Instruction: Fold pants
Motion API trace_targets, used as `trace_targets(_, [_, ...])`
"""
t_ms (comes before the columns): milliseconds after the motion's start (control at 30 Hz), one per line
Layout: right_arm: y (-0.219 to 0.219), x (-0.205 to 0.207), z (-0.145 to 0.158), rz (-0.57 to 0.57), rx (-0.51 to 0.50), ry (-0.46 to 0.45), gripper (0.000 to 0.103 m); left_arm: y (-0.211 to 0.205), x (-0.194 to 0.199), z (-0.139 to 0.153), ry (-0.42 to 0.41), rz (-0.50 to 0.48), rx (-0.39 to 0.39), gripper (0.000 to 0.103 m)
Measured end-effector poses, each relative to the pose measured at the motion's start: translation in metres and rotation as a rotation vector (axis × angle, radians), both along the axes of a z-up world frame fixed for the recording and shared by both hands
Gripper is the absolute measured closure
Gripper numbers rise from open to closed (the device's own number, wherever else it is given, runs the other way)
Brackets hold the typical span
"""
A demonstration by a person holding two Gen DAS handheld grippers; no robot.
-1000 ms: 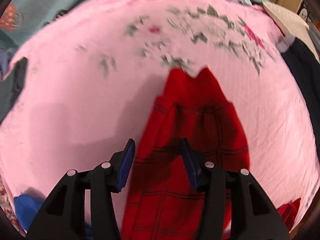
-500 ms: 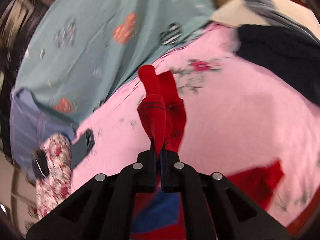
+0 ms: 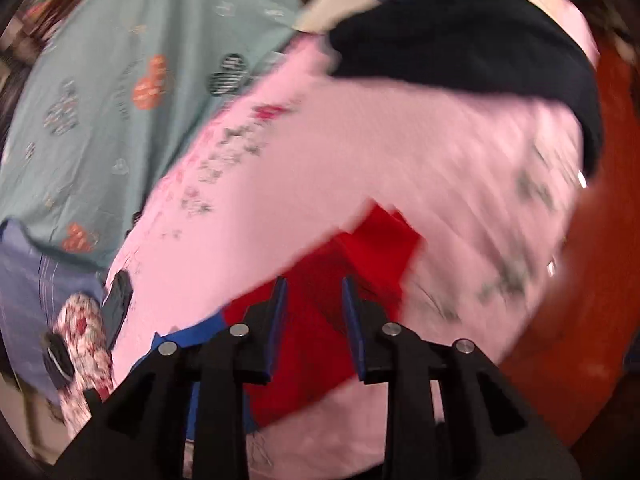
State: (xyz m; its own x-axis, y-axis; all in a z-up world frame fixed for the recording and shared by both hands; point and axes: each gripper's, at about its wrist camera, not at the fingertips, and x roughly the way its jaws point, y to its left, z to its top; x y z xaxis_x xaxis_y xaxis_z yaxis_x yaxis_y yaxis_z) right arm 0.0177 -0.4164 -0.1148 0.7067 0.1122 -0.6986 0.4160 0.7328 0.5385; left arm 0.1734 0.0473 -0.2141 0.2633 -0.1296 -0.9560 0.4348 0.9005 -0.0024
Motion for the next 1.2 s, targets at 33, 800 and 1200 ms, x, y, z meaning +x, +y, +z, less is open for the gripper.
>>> trace_targets(33, [0.005, 0.015, 0.0, 0.054, -0.033, -0.021, 0.074, 0.0, -0.001, -0.001, -0.004, 0.003, 0.006, 0.017])
trace_targets(800, [0.318, 0.125, 0.007, 1.033, -0.211, -0.097, 0.065, 0.202, -0.041, 0.07, -0.198, 0.553, 0.028, 0.015])
trace_targets(1200, [0.532, 0.128, -0.05, 1.5, -0.4, -0.04, 0.073, 0.256, -0.109, 0.048, -0.186, 0.732, -0.064, 0.015])
